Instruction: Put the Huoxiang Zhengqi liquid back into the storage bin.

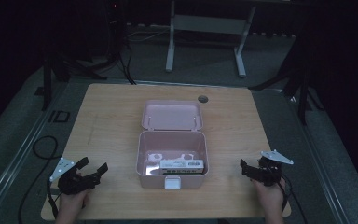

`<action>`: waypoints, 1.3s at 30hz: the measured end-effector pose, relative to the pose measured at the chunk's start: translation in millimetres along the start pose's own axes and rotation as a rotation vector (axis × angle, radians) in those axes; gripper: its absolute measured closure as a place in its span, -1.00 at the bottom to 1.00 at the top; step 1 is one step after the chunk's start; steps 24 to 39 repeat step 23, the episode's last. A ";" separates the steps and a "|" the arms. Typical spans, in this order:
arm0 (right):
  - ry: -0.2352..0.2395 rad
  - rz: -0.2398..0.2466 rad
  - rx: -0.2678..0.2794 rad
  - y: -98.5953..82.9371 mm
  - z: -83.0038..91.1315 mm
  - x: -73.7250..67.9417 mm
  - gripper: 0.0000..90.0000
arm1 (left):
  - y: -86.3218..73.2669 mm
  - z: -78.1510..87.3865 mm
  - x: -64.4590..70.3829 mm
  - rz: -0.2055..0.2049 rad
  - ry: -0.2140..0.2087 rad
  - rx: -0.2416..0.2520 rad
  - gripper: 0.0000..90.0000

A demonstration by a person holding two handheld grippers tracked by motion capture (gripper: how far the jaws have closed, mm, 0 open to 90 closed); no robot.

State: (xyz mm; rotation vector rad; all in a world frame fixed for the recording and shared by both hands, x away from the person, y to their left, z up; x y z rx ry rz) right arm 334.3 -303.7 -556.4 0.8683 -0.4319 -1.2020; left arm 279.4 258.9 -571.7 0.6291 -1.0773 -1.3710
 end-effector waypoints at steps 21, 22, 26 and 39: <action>-0.052 -0.043 -0.043 -34.4 -0.1 2.4 -0.70 | -2.8 -2.2 4.7 -0.026 0.004 -0.019 -0.84; -0.035 -0.034 -0.041 -33.9 0.0 0.8 -0.70 | -2.8 -2.2 4.7 -0.026 0.004 -0.019 -0.84; 0.016 -0.040 -0.046 -33.5 -1.2 -2.4 -0.70 | -2.7 -2.5 3.7 -0.024 0.007 -0.020 -0.84; 0.016 -0.040 -0.046 -33.5 -1.2 -2.4 -0.70 | -2.7 -2.5 3.7 -0.024 0.007 -0.020 -0.84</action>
Point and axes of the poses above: each handheld gripper's, and its own axes: z roughly backward along the jaws, y roughly out of its top, x roughly to its right, the point moved 6 cm from there along -z, roughly forward along the jaws, and after that the axes turned 11 degrees about y, right-handed, at the moved point
